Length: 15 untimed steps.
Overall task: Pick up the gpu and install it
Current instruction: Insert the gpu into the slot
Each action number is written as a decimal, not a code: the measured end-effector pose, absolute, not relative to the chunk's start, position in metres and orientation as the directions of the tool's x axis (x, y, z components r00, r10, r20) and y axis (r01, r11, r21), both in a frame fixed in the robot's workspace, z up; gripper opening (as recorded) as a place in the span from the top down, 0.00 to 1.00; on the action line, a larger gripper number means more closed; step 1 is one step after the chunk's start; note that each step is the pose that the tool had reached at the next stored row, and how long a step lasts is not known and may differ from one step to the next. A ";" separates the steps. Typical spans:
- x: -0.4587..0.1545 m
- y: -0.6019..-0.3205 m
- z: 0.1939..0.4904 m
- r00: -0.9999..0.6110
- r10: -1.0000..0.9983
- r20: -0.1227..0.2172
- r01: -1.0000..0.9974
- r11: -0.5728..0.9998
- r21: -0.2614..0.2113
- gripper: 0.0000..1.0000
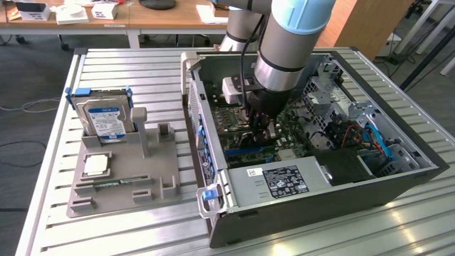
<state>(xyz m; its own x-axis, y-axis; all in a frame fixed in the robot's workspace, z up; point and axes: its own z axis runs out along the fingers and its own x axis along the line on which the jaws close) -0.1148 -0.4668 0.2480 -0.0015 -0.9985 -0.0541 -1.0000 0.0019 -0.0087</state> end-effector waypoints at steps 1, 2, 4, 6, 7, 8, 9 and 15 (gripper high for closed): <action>-0.115 -0.467 0.248 -0.003 -0.999 -0.054 -1.000 0.003 -0.009 0.73; -0.115 -0.467 0.248 -0.003 -0.999 -0.054 -1.000 0.004 -0.009 0.73; -0.115 -0.467 0.248 -0.004 -0.999 -0.054 -1.000 0.004 -0.009 0.73; -0.115 -0.467 0.248 -0.004 -0.999 -0.054 -1.000 0.004 -0.009 0.73; -0.115 -0.467 0.248 -0.004 -0.999 -0.054 -1.000 0.005 -0.009 0.73; -0.115 -0.467 0.248 -0.006 -0.999 -0.053 -1.000 0.006 -0.009 0.73; -0.115 -0.467 0.248 -0.008 -0.999 -0.053 -1.000 0.008 -0.009 0.73; -0.115 -0.467 0.248 -0.011 -0.999 -0.052 -1.000 0.012 -0.009 0.73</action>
